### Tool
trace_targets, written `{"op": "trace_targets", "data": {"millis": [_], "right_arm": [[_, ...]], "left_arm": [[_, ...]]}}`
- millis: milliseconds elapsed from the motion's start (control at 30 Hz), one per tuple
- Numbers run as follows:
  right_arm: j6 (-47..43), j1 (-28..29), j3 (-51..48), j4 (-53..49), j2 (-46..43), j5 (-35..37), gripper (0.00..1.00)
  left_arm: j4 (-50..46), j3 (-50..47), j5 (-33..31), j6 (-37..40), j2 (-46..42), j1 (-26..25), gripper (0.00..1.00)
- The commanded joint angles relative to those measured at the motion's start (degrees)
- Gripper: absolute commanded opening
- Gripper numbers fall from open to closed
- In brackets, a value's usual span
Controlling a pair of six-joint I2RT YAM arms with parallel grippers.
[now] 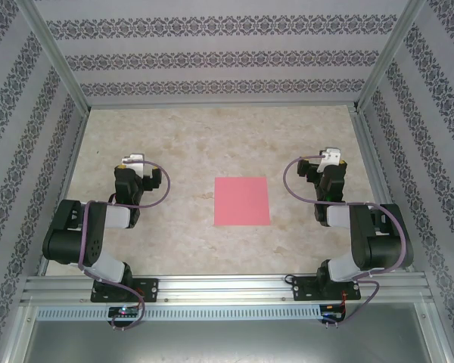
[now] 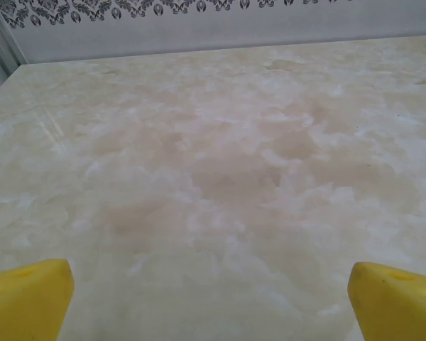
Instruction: Fold a paper plane with a square sheet of paper (pick it up from the middle)
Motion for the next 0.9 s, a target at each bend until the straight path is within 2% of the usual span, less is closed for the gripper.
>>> {"op": "trace_targets", "data": {"millis": [0, 767, 867], "right_arm": [[-0.1, -0.6, 0.1, 1.4, 0.2, -1.0, 0.98], [-0.2, -0.5, -0.1, 1.8, 0.0, -1.1, 0.98], [-0.2, -0.1, 0.9, -2.4, -3.0, 1.2, 0.98]], "left_arm": [[2.0, 0.9, 1.0, 1.2, 0.5, -0.4, 1.0], [2.4, 0.6, 0.9, 1.3, 0.4, -0.5, 1.0], [0.2, 0.8, 0.5, 1.3, -1.9, -0.5, 1.0]]}}
